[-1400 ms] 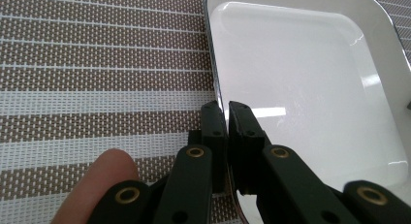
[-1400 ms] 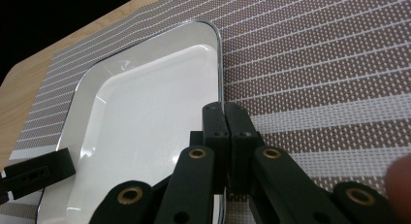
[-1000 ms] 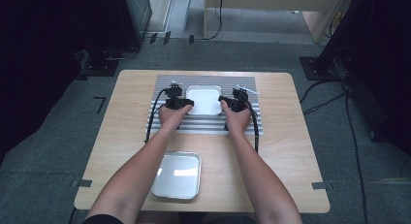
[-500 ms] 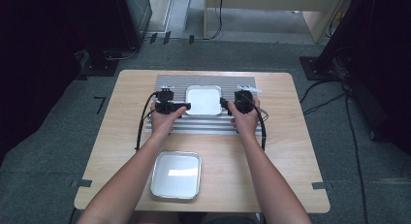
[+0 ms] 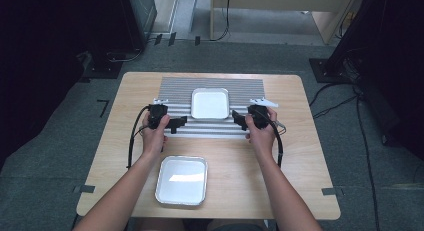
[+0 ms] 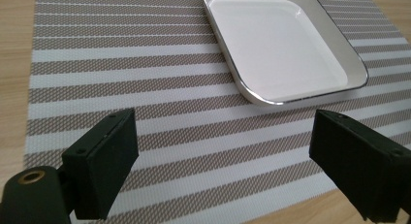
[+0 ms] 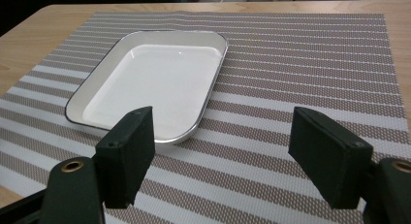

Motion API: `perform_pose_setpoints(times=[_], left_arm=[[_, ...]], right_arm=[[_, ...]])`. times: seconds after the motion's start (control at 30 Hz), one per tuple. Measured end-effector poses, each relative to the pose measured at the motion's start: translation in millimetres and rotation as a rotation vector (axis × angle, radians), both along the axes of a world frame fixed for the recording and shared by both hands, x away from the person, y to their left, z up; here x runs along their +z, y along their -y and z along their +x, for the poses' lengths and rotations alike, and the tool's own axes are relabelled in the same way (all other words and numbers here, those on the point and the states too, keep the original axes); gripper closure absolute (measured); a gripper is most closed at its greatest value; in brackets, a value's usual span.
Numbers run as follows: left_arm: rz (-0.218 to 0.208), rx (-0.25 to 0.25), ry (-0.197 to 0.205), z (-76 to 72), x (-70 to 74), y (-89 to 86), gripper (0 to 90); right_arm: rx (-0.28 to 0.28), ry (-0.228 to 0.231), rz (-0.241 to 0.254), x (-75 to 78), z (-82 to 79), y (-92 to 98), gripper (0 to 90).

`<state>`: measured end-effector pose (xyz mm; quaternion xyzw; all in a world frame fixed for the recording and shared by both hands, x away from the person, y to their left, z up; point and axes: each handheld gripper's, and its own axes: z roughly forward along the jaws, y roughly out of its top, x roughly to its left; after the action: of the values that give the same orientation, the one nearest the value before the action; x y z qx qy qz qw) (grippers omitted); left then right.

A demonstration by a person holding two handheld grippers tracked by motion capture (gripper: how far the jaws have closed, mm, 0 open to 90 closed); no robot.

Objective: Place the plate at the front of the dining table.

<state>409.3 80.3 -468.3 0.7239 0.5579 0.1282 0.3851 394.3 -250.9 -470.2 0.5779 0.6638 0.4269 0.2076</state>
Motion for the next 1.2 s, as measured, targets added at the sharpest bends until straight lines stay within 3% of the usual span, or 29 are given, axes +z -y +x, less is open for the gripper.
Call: perform_pose_setpoints(times=[0.27,0.53,0.67,1.2], left_arm=[[-0.013,0.005,0.022,-22.6,-2.9,-19.6,10.4],[-0.018,0.008,0.041,-40.3,-5.5,-35.3,10.3],[0.006,0.001,0.046,-50.4,-11.0,-40.6,10.3],[0.0,0.015,0.095,-81.9,-13.5,-71.5,10.3]], right_arm=[[0.013,0.013,-0.01,1.6,-22.6,10.8,23.6],[0.011,0.016,0.016,0.5,-42.2,22.1,23.3],[0.008,0.014,0.019,-1.3,-47.5,27.5,23.3],[-0.043,-0.006,0.026,-17.3,-77.1,64.1,23.4]])
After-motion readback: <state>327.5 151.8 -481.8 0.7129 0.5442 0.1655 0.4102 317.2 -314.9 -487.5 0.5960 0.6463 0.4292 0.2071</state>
